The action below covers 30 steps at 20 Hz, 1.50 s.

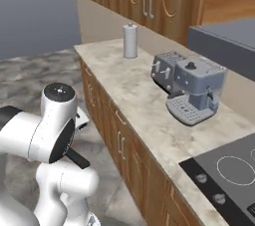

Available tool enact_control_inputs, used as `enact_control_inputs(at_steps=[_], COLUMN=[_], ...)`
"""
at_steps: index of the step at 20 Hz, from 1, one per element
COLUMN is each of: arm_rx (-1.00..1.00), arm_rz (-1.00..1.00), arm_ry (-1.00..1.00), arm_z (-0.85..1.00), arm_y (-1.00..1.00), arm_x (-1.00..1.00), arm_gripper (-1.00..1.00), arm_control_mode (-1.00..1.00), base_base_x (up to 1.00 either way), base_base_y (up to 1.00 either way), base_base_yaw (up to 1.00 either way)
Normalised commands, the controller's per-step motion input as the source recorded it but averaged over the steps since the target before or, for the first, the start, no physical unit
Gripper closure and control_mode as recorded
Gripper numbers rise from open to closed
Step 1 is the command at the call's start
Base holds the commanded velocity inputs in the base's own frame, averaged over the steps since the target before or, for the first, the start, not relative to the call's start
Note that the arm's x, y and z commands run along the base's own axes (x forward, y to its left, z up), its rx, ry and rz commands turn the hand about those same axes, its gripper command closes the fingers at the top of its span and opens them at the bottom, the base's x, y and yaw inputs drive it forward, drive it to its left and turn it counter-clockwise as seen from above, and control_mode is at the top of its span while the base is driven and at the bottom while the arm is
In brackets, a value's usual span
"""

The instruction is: Pick up the pan with the steak in it and place it on the dining table. Then place the steak on the plate.

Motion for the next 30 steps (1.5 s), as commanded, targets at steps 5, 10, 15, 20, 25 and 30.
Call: enact_control_inputs(at_steps=[5,10,15,20,25,30], arm_rx=[0.00,0.00,0.00,0.00,0.00,0.00], arm_rz=[0.00,0.00,0.00,0.00,0.00,0.00], arm_ry=[0.00,0.00,0.00,0.00,0.00,0.00], arm_z=[0.00,0.00,0.00,0.00,0.00,0.00], arm_y=[0.00,0.00,0.00,0.00,0.00,0.00], arm_x=[0.00,0.00,0.00,0.00,0.00,0.00], arm_gripper=[1.00,1.00,1.00,1.00,1.00,1.00], arm_control_mode=[1.00,1.00,1.00,1.00,1.00,1.00], base_base_x=[-0.03,-0.03,-0.03,-0.03,-0.03,-0.03], base_base_y=[0.00,0.00,0.00,0.00,0.00,0.00], base_base_yaw=[0.50,0.50,0.50,0.50,0.50,0.50])
